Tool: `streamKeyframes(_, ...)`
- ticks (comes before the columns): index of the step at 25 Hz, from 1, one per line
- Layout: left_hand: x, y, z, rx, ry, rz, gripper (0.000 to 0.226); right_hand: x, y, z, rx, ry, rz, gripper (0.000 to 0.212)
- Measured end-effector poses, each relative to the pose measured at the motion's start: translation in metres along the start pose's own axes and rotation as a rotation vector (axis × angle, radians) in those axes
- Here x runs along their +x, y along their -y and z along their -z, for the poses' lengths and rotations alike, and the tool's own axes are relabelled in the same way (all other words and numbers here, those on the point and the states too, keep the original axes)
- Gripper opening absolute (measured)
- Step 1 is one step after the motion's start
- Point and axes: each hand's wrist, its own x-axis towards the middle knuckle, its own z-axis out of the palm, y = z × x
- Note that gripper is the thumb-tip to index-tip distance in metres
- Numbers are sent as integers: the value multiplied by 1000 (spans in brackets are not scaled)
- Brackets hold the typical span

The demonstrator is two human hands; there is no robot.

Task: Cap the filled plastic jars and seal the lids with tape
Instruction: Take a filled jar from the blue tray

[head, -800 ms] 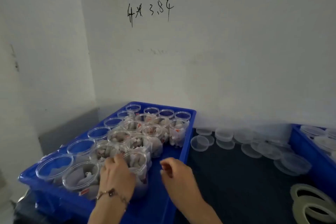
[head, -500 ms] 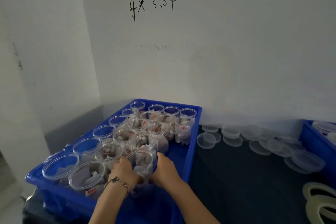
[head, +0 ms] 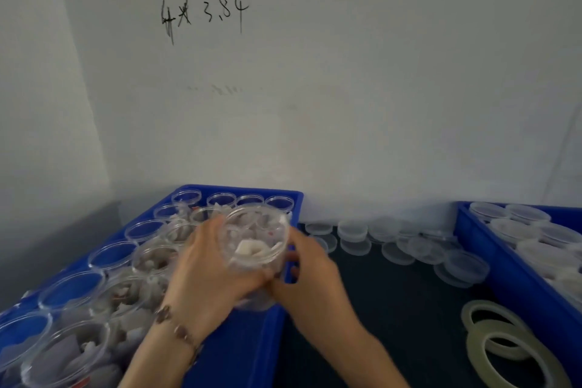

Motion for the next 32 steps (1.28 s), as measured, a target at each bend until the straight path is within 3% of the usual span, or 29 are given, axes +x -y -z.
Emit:
streamKeyframes(2, 16, -22, -34, -143, 142, -100, 39, -6, -12, 36, -30, -99, -25, 47)
streamKeyframes(7, 42, 2, -135, -62, 404, 84, 83, -18, -90, 81, -122, -194, -220, 41)
streamKeyframes(10, 51, 31, -171, 83, 586, 67, 87, -25, -133, 80, -124, -167, -326, 47)
streamKeyframes(13, 57, 52, -183, 155, 670, 102, 93, -28, -163, 69, -64, -146, -366, 51)
streamKeyframes(18, 62, 72, -190, 29, 690, 161, 93, -19, -184, 62, -37, -127, -357, 50)
streamKeyframes(21, 62, 76, -191, -31, 696, 189, 89, -17, -190, 72, -72, -12, -374, 51)
streamKeyframes(26, 61, 75, -191, 22, 617, 220, 87, 31, -213, 96, -225, 36, -421, 28)
streamKeyframes(32, 61, 79, -190, -3, 535, 326, 80, 91, -248, 64, -284, 101, -515, 6)
